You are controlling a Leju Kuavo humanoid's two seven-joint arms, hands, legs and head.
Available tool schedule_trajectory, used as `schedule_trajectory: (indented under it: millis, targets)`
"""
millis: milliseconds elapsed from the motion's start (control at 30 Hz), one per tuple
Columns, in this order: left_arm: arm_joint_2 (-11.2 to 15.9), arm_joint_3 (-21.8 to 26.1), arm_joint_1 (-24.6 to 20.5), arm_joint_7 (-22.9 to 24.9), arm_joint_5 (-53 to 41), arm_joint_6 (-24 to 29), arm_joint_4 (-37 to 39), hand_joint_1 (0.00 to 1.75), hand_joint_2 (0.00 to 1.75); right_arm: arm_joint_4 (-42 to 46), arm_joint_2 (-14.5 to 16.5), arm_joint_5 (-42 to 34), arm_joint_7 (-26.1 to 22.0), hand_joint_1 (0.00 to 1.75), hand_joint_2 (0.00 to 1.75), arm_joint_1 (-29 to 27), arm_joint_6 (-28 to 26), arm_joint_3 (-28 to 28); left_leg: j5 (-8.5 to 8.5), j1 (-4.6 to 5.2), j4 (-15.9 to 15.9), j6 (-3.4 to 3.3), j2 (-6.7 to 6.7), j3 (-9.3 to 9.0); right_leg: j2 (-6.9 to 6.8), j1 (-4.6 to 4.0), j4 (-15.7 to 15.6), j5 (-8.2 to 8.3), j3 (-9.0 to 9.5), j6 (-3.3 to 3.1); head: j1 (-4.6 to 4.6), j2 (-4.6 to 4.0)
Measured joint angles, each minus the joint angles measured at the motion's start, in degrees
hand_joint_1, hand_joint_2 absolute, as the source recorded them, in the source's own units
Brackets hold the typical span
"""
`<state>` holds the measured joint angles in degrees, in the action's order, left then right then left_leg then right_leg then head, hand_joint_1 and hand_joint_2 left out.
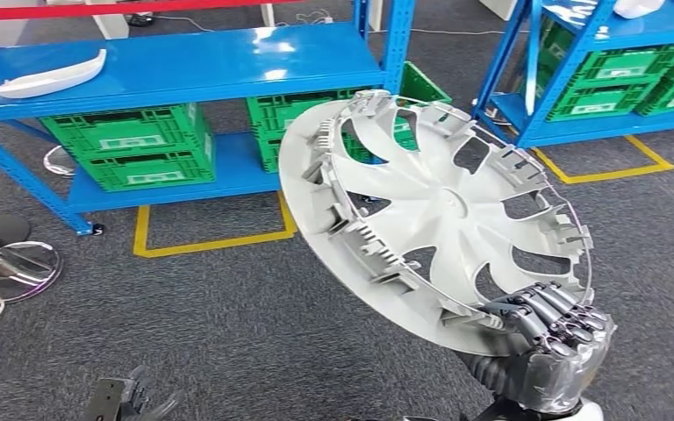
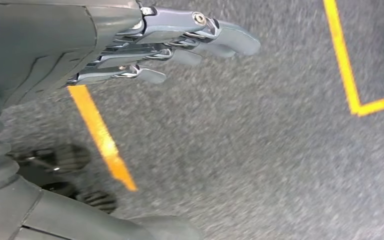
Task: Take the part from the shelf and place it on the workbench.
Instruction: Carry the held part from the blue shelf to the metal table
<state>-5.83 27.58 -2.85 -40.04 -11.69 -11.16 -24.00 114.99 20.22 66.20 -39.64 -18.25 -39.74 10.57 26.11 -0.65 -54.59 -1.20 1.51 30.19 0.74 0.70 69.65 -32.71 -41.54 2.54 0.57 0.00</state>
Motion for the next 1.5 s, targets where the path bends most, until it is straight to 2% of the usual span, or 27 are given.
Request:
schedule_trajectory:
  millis: [33,100,133,167,233,267,333,367,400,467,533,567,600,700,767,833,900,967,1000,1067,1100,1167,1233,1267,1367,1433,1500]
  targets:
    - [0.0,0.0,0.1,0.0,0.1,-0.2,0.0,0.00,1.75,0.0,0.0,0.0,0.0,1.75,1.75,0.0,0.0,0.0,-0.69,-0.04,-0.1,0.15,0.87,1.00,-0.28,0.30,3.0,-0.17,-0.02,0.40,0.03,0.00]
    - [-0.1,0.0,0.1,0.0,0.4,-0.6,-0.1,0.00,1.75,0.0,0.0,0.3,0.0,1.75,1.75,0.0,0.0,-0.1,-1.94,-0.22,-0.4,0.72,2.55,3.10,-0.81,0.93,4.4,3.10,2.13,1.19,0.10,0.00]
    - [-0.1,0.0,0.1,0.0,0.4,-0.7,-0.1,0.00,1.75,0.0,0.0,0.5,0.0,1.75,1.75,0.0,0.0,-0.2,-2.47,-0.33,-0.7,1.13,3.25,4.03,-1.57,1.23,2.4,4.61,4.72,1.55,0.13,0.00]
    - [0.0,0.0,0.2,0.0,0.4,-0.8,-0.2,0.00,1.75,0.0,0.0,0.6,0.0,1.75,1.75,0.0,0.0,-0.3,-2.90,-0.37,-1.0,1.58,3.79,4.76,-2.84,1.43,-1.5,4.65,8.71,1.83,0.26,0.00]
    - [-0.1,0.0,0.3,0.0,0.4,-0.9,-0.5,0.00,1.75,0.3,0.1,0.9,0.0,1.75,1.75,0.0,0.0,-0.4,-3.86,-0.42,-1.8,2.47,4.73,5.63,-4.95,1.31,-10.7,1.63,15.62,1.60,0.51,0.00]
    - [-0.1,-0.1,0.3,0.0,0.4,-0.9,-0.7,0.00,1.75,0.4,0.1,1.0,0.0,1.75,1.75,-0.1,0.0,-0.5,-4.43,-0.51,-2.0,2.87,5.20,5.83,-5.24,1.08,-13.6,0.22,17.28,1.20,0.70,0.00]
    - [-0.3,-0.2,0.2,0.0,0.4,-0.9,-0.8,0.00,1.75,0.7,0.2,1.0,0.0,1.75,1.75,-0.3,0.0,-0.7,-5.24,-0.98,-2.0,3.70,5.83,6.08,-4.28,0.75,-14.5,0.06,16.46,-0.05,0.80,0.00]
    - [-0.4,-0.2,0.2,0.0,0.5,-0.9,-0.8,0.00,1.75,0.8,0.2,1.1,0.0,1.75,1.75,-0.4,0.0,-0.9,-4.43,-1.23,-2.5,4.03,5.07,6.28,-3.72,0.67,-14.4,0.47,15.99,-0.63,0.84,0.00]
    - [-0.6,-0.2,0.2,0.0,0.5,-0.9,-0.8,0.00,1.75,0.9,0.2,1.1,0.0,1.75,1.75,-0.5,0.0,-1.0,-2.64,-1.38,-3.9,4.25,3.72,6.69,-3.17,0.64,-14.3,0.98,15.52,-1.24,0.78,0.00]
    - [-0.9,-0.3,0.2,0.0,0.4,-0.8,-0.8,0.00,1.75,0.9,0.3,1.3,0.0,1.75,1.75,-0.5,0.0,-1.3,2.81,-1.37,-10.2,4.26,0.45,8.40,-1.96,0.38,-14.3,2.06,14.47,-2.11,0.64,0.00]
    - [-1.2,-0.5,0.0,0.0,0.3,-0.8,-0.8,0.00,1.75,1.1,0.3,1.5,0.0,1.75,1.75,-0.7,0.0,-1.6,5.98,-1.01,-16.6,3.87,-0.75,9.75,-0.44,-0.18,-14.1,3.08,13.48,-2.59,0.56,0.00]
    - [-1.3,-0.6,-0.2,0.0,0.3,-0.8,-0.8,0.00,1.75,1.2,0.3,1.6,0.0,1.75,1.75,-0.9,0.0,-1.8,5.84,-0.76,-17.4,3.48,-0.93,9.36,0.39,-0.49,-13.9,3.51,12.97,-2.71,0.58,0.00]
    - [-1.5,-0.8,-0.5,0.0,0.3,-0.8,-0.8,0.00,1.75,1.5,0.3,1.8,0.0,1.75,1.75,-1.0,0.0,-2.0,4.69,-0.44,-16.1,2.91,-1.12,8.02,1.22,-0.80,-13.6,3.87,12.51,-2.79,0.57,0.00]
    - [-1.8,-1.3,-1.4,0.0,0.4,-0.7,-0.8,0.00,1.75,2.4,0.3,2.3,0.0,1.75,1.75,-1.2,0.0,-2.5,0.96,0.34,-6.7,0.35,-4.20,1.94,3.32,-1.25,-13.1,4.61,11.24,-2.78,0.79,0.00]
    - [-2.0,-1.8,-1.9,0.0,0.4,-0.5,-0.8,0.00,1.75,3.1,0.4,2.5,0.0,1.75,1.75,-1.1,0.0,-2.6,0.72,0.60,-3.9,-0.42,-5.73,0.49,4.47,-0.85,-13.0,5.14,10.56,-2.26,0.84,0.00]
    - [-2.4,-2.8,-2.6,0.0,0.3,-0.3,-0.8,0.00,1.75,3.9,0.5,2.3,0.0,1.75,1.75,-1.4,0.0,-3.0,0.45,0.70,-2.4,-0.29,-4.79,0.17,5.31,-0.57,-12.8,5.53,9.88,-1.63,0.65,0.00]
    - [-2.9,-3.8,-3.6,0.0,0.2,0.0,-0.8,0.00,1.75,4.8,0.5,2.1,0.0,1.75,1.75,-1.7,0.0,-3.3,0.16,0.36,-0.5,-0.25,-3.27,-0.19,3.68,-0.64,-10.8,4.15,8.20,-1.10,1.01,0.00]
    - [-3.0,-4.7,-4.0,0.0,0.1,0.4,-0.8,0.00,1.75,5.5,0.5,1.8,0.0,1.75,1.75,-2.1,0.0,-3.5,-0.14,0.13,0.2,-0.21,-1.73,-0.10,0.95,-0.41,-4.7,0.69,5.02,-0.36,1.44,0.00]
    - [-3.1,-5.2,-4.1,0.0,-0.1,0.5,-0.8,0.00,1.75,5.9,0.5,1.6,0.0,1.75,1.75,-2.3,0.0,-3.6,-0.22,0.11,0.1,-0.17,-0.96,0.07,0.25,-0.14,-1.0,-0.95,3.37,0.07,1.52,0.00]
    - [-3.1,-6.1,-4.1,0.0,-0.3,0.6,-0.8,0.00,1.75,6.6,0.5,1.4,0.0,1.75,1.75,-2.8,0.0,-3.8,-0.28,0.01,-0.1,0.06,0.64,0.35,-0.37,0.43,2.5,-1.70,2.02,0.91,1.52,0.00]
    - [-3.2,-6.4,-4.2,0.0,-0.3,0.6,-0.8,0.00,1.75,6.8,0.5,1.3,0.0,1.75,1.75,-3.0,0.0,-4.0,-0.26,-0.10,-0.2,0.27,1.41,0.46,-0.69,0.72,1.2,-0.61,2.93,1.28,1.52,0.00]
    - [-3.2,-6.9,-4.3,0.0,-0.3,0.6,-0.8,0.00,1.75,7.2,0.5,1.3,0.0,1.75,1.75,-3.2,0.0,-4.2,0.00,-0.33,-0.8,0.98,2.76,0.60,-2.52,1.13,-6.2,2.53,7.19,2.03,1.53,0.00]
    - [-3.2,-7.2,-4.6,0.0,-0.3,0.6,-0.8,0.00,1.75,7.6,0.5,1.1,0.0,1.75,1.75,-3.4,0.0,-4.4,0.36,-0.26,-1.7,1.98,3.66,0.82,-3.94,1.08,-11.5,3.99,10.26,1.66,1.57,0.00]
    - [-3.2,-7.5,-4.7,0.0,-0.4,0.6,-0.8,0.00,1.75,7.9,0.6,0.8,0.0,1.75,1.75,-3.6,0.0,-4.5,0.37,-0.17,-1.9,2.44,3.98,0.91,-4.06,0.90,-12.1,3.92,10.49,1.13,1.55,0.00]
    - [-3.4,-8.7,-5.1,0.0,-0.5,0.8,-0.8,0.00,1.75,8.8,0.6,0.2,0.0,1.75,1.75,-4.5,0.0,-5.0,0.62,-0.42,-2.3,3.43,4.35,1.15,-2.48,0.68,-11.7,4.43,9.73,-0.62,1.38,0.00]
    - [-3.5,-9.5,-5.3,0.0,-0.4,1.0,-0.8,0.00,1.75,9.6,0.6,0.0,0.0,1.75,1.75,-5.1,0.0,-5.4,3.49,-0.62,-5.6,3.69,2.14,2.51,-1.46,0.72,-11.8,4.90,9.40,-1.45,1.24,0.00]
    - [-3.5,-10.2,-5.2,0.0,-0.2,1.1,-0.7,0.00,1.75,10.4,0.6,-0.1,0.0,1.75,1.75,-5.8,0.0,-5.9,7.82,-0.56,-13.1,3.49,-0.29,5.60,-0.28,0.50,-11.8,5.25,8.92,-2.03,1.10,0.00]
